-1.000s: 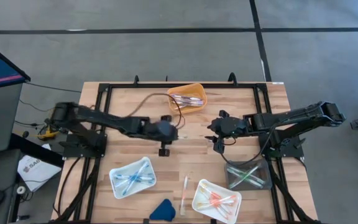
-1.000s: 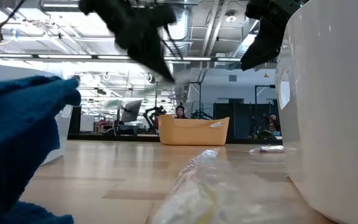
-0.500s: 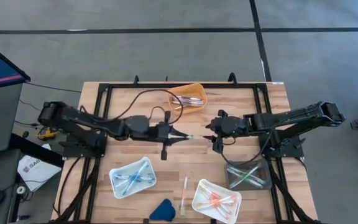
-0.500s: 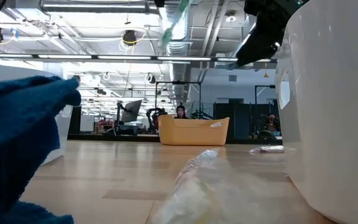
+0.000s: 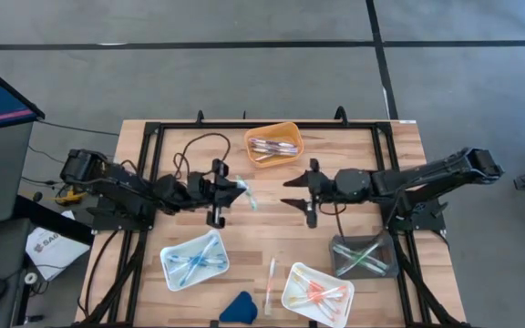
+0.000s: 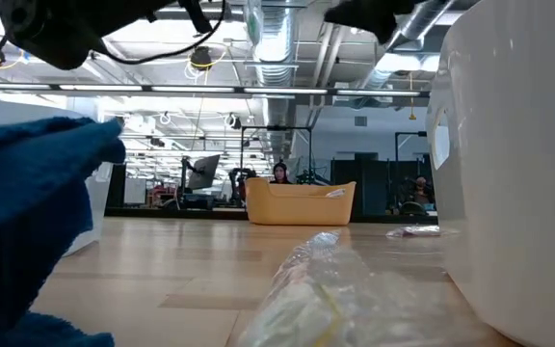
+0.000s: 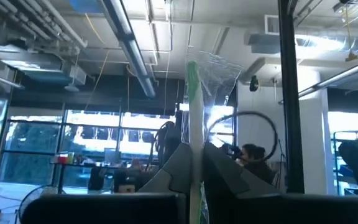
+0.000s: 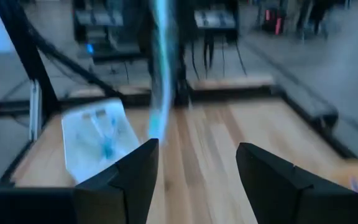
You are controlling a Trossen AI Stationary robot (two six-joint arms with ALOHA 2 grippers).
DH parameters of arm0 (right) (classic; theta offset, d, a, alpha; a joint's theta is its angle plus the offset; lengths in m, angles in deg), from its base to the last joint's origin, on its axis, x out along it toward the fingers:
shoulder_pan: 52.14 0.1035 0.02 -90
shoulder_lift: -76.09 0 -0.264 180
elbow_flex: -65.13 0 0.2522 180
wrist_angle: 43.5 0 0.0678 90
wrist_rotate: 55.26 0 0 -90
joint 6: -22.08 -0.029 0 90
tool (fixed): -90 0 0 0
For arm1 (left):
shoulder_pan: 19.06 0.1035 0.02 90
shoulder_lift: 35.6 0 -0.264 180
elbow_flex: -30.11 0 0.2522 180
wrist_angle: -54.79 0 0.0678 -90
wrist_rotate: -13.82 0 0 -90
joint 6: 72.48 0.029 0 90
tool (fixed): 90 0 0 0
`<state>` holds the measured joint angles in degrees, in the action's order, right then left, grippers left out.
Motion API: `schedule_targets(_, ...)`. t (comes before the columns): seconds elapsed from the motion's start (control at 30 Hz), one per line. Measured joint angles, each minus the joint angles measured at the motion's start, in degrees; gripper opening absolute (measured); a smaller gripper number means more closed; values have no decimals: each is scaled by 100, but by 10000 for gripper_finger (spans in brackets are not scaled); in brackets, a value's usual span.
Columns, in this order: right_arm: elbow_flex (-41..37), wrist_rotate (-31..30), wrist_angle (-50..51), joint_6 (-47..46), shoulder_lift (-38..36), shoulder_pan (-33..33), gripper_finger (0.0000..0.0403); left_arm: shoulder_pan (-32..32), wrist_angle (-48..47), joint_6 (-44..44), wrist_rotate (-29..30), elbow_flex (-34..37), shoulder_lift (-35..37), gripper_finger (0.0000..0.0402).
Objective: Pick & Place Toothbrushes
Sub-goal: Put the green toothbrush into the black bin
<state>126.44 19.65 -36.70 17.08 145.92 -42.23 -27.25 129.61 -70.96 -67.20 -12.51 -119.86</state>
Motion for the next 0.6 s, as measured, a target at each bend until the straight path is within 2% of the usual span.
schedule_targets(0.17,-14,2,-1258,374,549,219,209,-15,26,109,-134,-4,5,12)
schedule_targets(0.33,-14,-1,-2198,463,1141,157,209,-15,13,110,-300,-2,5,12)
schedule_targets(0.6,-12,-2,-2992,475,1402,9,209,-48,-39,109,-344,-2,5,12)
